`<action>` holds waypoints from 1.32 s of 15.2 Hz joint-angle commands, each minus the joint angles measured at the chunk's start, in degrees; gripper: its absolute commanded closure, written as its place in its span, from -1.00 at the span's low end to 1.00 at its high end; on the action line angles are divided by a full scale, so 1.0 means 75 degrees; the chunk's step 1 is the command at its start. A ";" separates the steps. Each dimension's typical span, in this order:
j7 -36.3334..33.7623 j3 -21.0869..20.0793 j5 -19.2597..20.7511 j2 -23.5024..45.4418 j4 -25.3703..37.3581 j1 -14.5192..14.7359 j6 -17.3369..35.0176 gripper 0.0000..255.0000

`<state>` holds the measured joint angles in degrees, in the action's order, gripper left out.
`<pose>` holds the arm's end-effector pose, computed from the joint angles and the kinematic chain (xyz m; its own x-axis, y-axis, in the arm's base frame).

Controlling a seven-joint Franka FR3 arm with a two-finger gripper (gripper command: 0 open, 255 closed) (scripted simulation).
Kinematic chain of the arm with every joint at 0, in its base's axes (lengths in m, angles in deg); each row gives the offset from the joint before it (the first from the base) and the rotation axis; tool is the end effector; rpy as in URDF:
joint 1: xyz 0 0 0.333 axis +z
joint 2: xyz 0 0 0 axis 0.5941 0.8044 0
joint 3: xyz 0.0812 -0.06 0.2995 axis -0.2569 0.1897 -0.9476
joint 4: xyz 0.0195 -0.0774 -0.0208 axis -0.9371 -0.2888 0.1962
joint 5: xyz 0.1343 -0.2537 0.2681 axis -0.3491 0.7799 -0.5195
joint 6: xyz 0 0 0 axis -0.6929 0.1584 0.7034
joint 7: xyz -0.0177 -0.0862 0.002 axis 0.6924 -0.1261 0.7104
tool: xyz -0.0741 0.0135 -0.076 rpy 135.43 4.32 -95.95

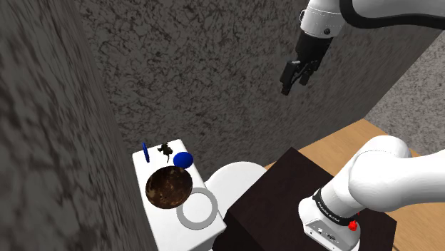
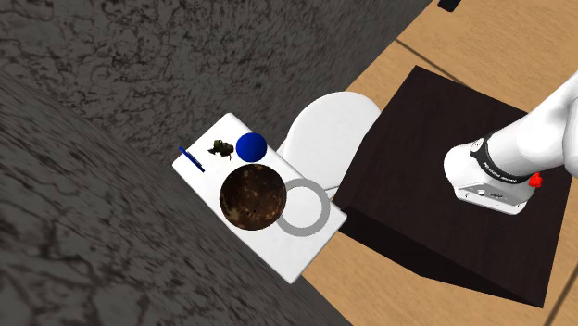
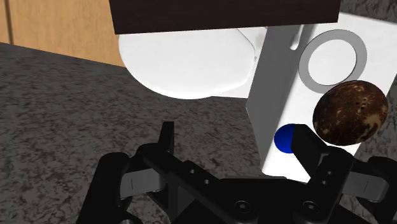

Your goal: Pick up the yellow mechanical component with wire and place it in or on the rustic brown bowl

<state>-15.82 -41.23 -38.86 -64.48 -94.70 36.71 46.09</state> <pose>0.3031 0.0175 0.5730 0.9958 -0.0913 -0.0053 -0.0903 -0.9908 0.1003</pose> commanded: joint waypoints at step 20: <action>-0.0612 -0.0792 -0.0453 0.4985 0.1077 0.0453 0.3589 -1.00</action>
<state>-20.14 -46.83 -42.22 -29.12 -86.97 39.89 71.43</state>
